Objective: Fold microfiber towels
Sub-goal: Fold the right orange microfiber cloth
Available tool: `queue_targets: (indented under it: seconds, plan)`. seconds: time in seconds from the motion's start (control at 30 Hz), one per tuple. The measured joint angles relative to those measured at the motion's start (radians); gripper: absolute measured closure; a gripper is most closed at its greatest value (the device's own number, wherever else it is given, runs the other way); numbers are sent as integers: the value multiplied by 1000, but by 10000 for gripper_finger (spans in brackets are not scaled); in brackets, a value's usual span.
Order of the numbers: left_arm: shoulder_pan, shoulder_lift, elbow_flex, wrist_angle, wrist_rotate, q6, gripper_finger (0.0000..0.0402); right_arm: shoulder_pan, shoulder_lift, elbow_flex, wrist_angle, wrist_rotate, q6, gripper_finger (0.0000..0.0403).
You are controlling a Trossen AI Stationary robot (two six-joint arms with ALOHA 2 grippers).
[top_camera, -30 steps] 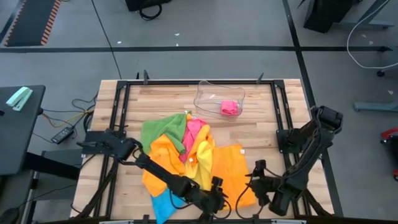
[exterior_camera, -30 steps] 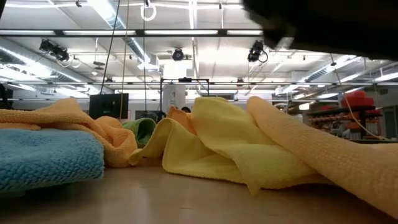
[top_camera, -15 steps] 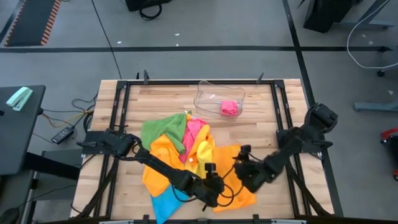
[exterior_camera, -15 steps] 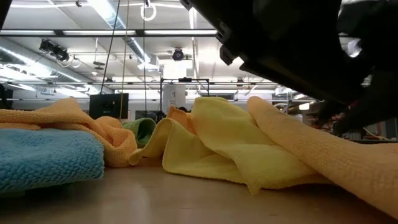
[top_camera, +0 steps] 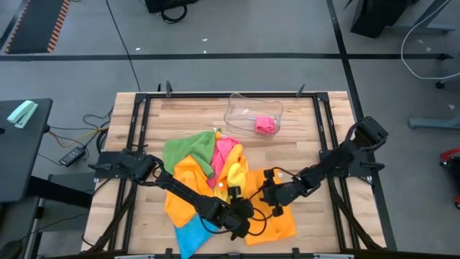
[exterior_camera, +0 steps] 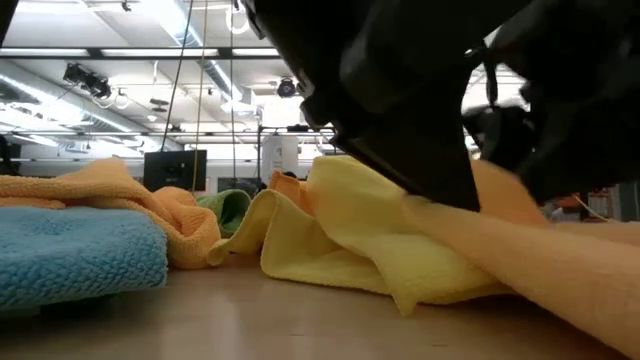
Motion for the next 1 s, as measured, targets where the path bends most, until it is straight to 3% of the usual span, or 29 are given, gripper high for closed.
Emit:
queue_targets:
  seconds: [0.37,0.77,1.0]
  plan:
    - [-23,0,0,13,1,7,292,40,0,99,85,-9,-63,258]
    - [-6,0,0,40,1,9,292,-67,9,122,111,-12,27,258]
    - [-54,-39,0,33,5,56,292,-91,10,117,105,-89,24,258]
